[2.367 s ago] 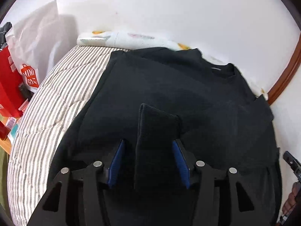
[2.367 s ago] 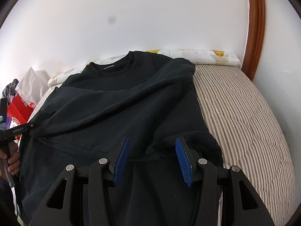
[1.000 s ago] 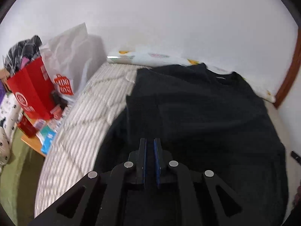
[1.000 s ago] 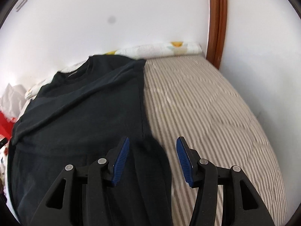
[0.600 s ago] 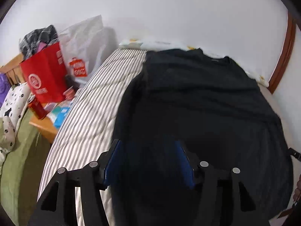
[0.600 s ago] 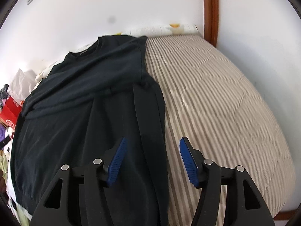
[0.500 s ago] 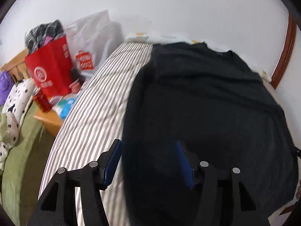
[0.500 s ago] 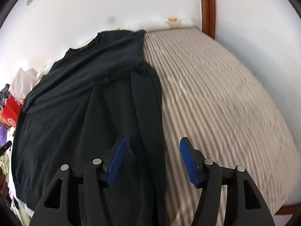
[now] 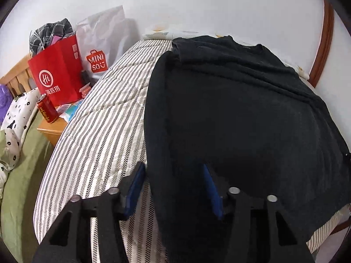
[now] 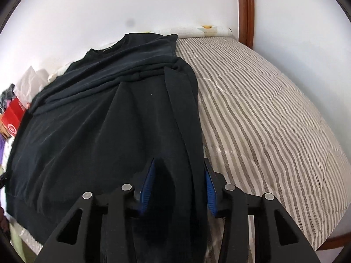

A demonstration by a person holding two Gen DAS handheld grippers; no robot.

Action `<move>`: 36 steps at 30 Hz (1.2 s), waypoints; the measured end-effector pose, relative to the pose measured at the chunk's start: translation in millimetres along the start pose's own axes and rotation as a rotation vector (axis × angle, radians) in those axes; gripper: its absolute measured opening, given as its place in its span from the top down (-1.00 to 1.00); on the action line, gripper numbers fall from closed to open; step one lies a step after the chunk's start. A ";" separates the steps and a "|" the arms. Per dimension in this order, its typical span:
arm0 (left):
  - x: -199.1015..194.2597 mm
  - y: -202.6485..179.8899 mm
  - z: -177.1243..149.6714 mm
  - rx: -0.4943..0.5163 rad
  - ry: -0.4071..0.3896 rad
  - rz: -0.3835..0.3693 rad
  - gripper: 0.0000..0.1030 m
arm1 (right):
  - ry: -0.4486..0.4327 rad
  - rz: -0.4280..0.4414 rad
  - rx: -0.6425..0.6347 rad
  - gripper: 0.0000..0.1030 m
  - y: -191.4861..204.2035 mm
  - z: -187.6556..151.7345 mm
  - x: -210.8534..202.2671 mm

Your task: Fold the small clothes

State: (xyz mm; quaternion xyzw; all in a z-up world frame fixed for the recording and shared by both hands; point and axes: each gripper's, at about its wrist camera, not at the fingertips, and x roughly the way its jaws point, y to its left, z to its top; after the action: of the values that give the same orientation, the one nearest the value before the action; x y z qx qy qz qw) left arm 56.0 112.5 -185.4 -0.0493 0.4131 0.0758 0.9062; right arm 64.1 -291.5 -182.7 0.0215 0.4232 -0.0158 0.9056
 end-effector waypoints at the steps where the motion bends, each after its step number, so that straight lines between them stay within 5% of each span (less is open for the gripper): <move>1: -0.2 -0.1 -0.4 -0.007 -0.009 0.003 0.19 | 0.001 -0.011 -0.005 0.20 3.3 2.7 2.3; 3: -0.2 -1.4 -0.3 -0.009 -0.023 0.012 0.39 | 0.006 -0.007 -0.002 0.23 6.0 6.0 4.7; 5: -0.2 -2.3 1.5 -0.015 -0.023 0.011 0.81 | 0.004 0.011 -0.011 0.75 8.6 7.3 5.9; 6: -0.1 -2.6 3.2 -0.019 -0.016 0.008 0.84 | 0.003 0.027 -0.018 0.82 9.6 7.2 5.7; 13: -26.1 -3.3 6.9 -0.022 -0.051 -0.009 0.87 | -0.017 0.156 0.083 0.86 -21.8 14.3 -9.0; 21: -69.4 -4.9 3.3 -0.005 -0.119 -0.099 0.87 | -0.055 0.176 0.078 0.86 -40.6 12.6 -45.3; 36: -75.9 -13.1 71.0 -0.042 -0.241 -0.078 0.87 | -0.170 0.209 0.083 0.85 -32.1 65.7 -68.0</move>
State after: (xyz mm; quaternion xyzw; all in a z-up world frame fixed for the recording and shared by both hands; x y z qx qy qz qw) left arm 61.9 103.1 -81.2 -0.0749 0.2975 0.0545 0.9502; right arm 69.3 -326.3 -89.2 0.1015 0.3395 0.0594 0.9332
